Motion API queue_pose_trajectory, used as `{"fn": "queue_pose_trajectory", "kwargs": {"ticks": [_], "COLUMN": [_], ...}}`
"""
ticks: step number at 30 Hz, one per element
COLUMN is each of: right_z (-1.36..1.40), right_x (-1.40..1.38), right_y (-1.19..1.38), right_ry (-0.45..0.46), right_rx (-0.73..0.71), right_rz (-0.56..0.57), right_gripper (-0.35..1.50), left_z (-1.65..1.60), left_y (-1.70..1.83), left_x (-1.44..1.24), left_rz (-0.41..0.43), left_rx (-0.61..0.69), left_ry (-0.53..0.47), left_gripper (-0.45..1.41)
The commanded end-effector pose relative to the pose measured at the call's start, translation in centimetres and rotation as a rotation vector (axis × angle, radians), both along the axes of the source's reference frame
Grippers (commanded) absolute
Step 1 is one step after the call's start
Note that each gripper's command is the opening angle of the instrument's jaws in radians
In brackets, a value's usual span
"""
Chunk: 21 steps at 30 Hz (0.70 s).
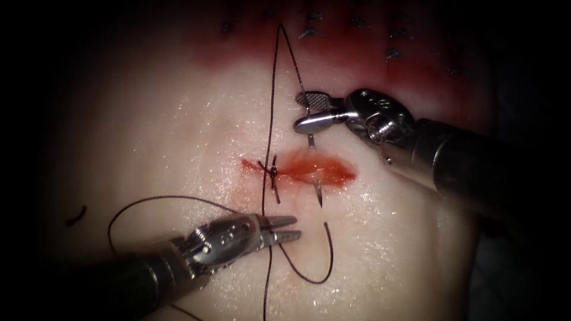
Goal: Wound Closure
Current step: Throw needle through top tissue with right needle holder
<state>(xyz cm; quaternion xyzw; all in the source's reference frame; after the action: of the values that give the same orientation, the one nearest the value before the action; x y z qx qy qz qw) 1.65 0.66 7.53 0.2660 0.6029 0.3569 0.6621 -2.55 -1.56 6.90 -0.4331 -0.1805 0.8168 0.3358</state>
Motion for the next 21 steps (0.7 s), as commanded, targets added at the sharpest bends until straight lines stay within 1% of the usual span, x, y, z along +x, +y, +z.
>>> {"fn": "queue_pose_trajectory", "kwargs": {"ticks": [1,3,5,7,11,12,16,21], "right_z": [0.04,0.09,0.14,0.19,0.21,0.21,0.15,0.06], "right_x": [0.06,0.09,0.1,0.08,-0.02,-0.04,-0.08,-0.06], "right_y": [-0.06,-0.16,-0.23,-0.29,-0.34,-0.36,-0.45,-0.61], "right_ry": [-0.011,-0.076,-0.109,-0.099,-0.102,-0.103,-0.102,-0.091], "right_rx": [0.071,0.078,0.074,0.077,0.215,0.267,0.394,0.448], "right_rz": [-0.024,-0.099,-0.139,-0.158,-0.138,-0.127,-0.109,-0.133], "right_gripper": [-0.35,-0.35,-0.35,-0.35,-0.35,-0.35,-0.35,-0.35], "left_z": [0.05,0.05,0.04,0.03,-0.01,-0.02,-0.06,-0.09], "left_y": [0.01,0.01,0.0,-0.01,-0.01,0.0,0.05,0.07], "left_x": [-0.06,-0.07,-0.06,-0.06,-0.05,-0.05,-0.06,-0.09], "left_rz": [-0.001,-0.001,-0.001,-0.001,0.007,0.007,0.009,0.019], "left_rx": [-0.001,-0.001,-0.001,0.0,-0.006,-0.005,-0.023,-0.059], "left_ry": [-0.001,-0.001,-0.001,-0.001,-0.003,-0.003,-0.014,-0.021], "left_gripper": [0.35,0.35,0.35,0.35,0.35,0.35,0.36,0.38]}}
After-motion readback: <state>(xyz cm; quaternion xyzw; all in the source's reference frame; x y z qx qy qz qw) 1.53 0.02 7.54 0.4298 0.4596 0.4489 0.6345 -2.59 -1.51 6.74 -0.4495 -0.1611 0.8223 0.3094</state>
